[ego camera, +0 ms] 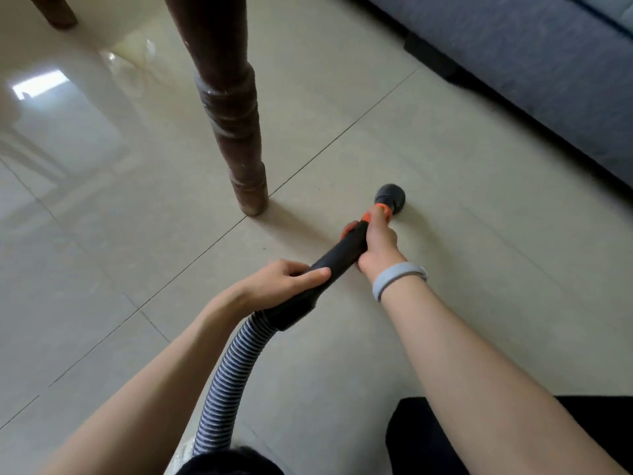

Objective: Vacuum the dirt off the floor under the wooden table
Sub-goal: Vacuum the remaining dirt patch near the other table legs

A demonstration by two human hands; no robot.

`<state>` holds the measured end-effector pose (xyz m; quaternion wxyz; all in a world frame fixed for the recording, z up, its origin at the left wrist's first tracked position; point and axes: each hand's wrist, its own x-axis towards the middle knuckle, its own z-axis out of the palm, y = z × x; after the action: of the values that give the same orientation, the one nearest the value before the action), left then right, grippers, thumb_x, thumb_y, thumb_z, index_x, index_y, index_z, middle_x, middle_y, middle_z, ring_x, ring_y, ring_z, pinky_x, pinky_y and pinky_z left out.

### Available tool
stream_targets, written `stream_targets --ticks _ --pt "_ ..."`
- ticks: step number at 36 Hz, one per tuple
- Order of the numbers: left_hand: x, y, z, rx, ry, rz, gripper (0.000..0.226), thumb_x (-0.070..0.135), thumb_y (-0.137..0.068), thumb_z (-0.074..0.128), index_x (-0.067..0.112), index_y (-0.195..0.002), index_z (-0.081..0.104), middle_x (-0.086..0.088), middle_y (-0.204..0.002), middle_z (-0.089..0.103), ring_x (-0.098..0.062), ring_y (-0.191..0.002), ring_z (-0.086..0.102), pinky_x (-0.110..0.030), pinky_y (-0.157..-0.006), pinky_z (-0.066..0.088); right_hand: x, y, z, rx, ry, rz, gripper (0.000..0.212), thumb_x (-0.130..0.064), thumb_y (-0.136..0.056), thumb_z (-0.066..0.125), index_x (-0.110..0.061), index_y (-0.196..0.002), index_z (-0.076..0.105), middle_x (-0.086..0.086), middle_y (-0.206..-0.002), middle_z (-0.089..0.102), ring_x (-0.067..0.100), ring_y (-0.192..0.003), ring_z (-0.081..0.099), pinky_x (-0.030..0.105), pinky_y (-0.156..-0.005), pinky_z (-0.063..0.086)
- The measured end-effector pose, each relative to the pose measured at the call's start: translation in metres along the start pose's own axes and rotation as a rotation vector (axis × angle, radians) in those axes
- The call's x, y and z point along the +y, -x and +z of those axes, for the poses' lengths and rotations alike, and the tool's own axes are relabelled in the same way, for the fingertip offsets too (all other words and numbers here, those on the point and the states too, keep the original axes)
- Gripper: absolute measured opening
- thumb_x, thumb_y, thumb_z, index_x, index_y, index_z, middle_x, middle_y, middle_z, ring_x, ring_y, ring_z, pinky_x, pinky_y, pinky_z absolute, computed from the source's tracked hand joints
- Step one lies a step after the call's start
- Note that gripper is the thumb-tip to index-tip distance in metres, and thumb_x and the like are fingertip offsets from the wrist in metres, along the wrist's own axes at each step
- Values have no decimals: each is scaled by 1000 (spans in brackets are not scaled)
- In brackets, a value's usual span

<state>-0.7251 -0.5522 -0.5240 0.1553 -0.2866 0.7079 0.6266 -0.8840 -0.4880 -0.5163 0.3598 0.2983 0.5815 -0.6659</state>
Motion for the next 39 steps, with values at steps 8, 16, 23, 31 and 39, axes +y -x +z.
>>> stream_targets --ticks 8,16,23,31,39 --pt "-1 -9 12 -6 -141 5 38 59 -86 52 25 -73 61 8 -73 62 -7 -70 58 -19 -67 43 -2 4 -24 30 -55 -19 22 -25 -91 51 -9 -78 43 6 -65 44 15 -38 43 19 -41 38" --pt "-40 53 -25 49 -27 -197 72 80 -73 48 12 -84 68 -2 -77 73 -12 -74 68 -25 -75 52 65 40 2 -138 54 115 31 -36 -94 53 -9 -83 42 4 -58 45 16 -37 49 30 -52 45" --pt "-81 142 -22 110 108 -440 106 101 -39 40 9 -84 69 -4 -75 74 -17 -73 71 -30 -78 55 135 86 12 -324 369 282 32 -42 -96 50 -11 -97 43 7 -69 54 21 -57 61 37 -65 56" --pt "-93 228 2 444 269 -572 100 97 -50 35 6 -73 71 -8 -70 73 -21 -67 71 -34 -78 56 183 133 32 -506 620 489 31 -39 -97 50 -9 -95 42 11 -79 54 25 -65 62 44 -76 56" --pt "-78 289 52 736 496 -721 70 68 -88 37 8 -66 65 -9 -62 70 -24 -62 70 -32 -72 57 234 184 48 -732 972 625 31 -37 -97 50 -10 -85 41 12 -69 51 27 -59 56 41 -64 51"
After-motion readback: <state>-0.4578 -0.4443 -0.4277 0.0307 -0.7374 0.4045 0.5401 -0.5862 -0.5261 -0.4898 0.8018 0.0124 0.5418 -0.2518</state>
